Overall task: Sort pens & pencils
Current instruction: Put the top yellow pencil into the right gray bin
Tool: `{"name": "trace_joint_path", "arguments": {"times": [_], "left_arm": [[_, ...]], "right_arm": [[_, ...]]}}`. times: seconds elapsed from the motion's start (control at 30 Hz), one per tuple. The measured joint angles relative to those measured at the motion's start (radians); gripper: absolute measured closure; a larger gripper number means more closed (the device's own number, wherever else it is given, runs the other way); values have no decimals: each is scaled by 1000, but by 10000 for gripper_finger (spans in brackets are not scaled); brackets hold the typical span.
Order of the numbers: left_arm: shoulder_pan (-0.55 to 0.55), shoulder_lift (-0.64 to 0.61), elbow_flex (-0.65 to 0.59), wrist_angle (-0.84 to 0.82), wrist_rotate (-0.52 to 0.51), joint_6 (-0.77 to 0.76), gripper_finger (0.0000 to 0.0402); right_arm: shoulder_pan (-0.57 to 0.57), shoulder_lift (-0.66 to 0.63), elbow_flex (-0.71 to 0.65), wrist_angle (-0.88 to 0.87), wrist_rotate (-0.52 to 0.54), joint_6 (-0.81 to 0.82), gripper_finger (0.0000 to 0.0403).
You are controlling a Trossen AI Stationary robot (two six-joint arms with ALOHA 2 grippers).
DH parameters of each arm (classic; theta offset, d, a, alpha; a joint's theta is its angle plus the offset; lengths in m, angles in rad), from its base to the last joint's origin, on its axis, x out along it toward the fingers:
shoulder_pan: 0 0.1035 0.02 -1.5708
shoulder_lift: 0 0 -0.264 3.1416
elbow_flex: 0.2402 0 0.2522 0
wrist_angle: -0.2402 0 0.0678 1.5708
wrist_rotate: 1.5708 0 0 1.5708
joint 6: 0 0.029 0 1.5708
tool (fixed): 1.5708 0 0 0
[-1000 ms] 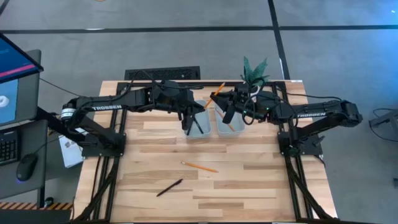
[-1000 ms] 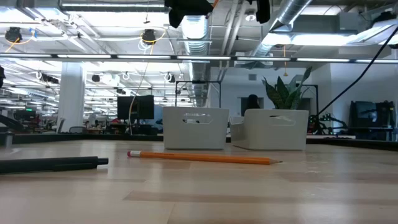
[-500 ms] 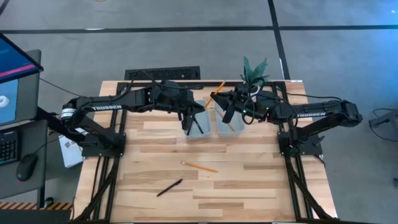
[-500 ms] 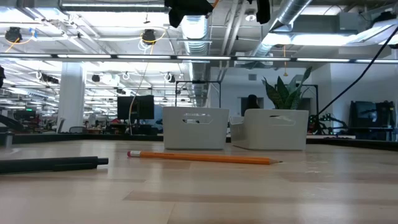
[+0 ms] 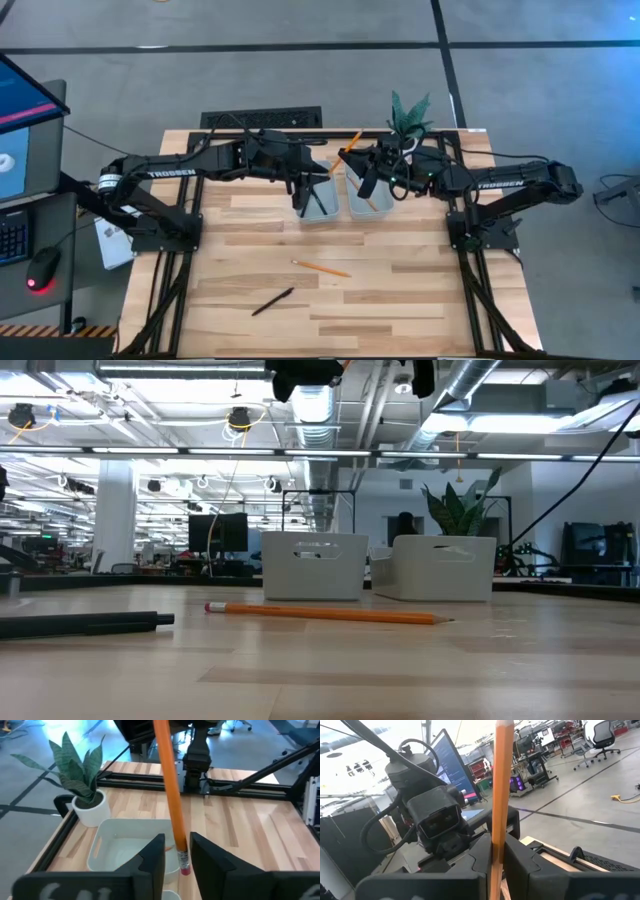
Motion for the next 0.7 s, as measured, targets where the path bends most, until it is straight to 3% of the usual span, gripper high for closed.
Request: {"name": "trace_joint_path", "arguments": {"times": [0.27,0.7], "left_arm": [[-2,0,0,-50,-3,50,308],[-3,0,0,-353,9,57,308]], "right_arm": [[0,0,0,0,0,-52,346],[0,0,0,-61,0,-193,344]]}}
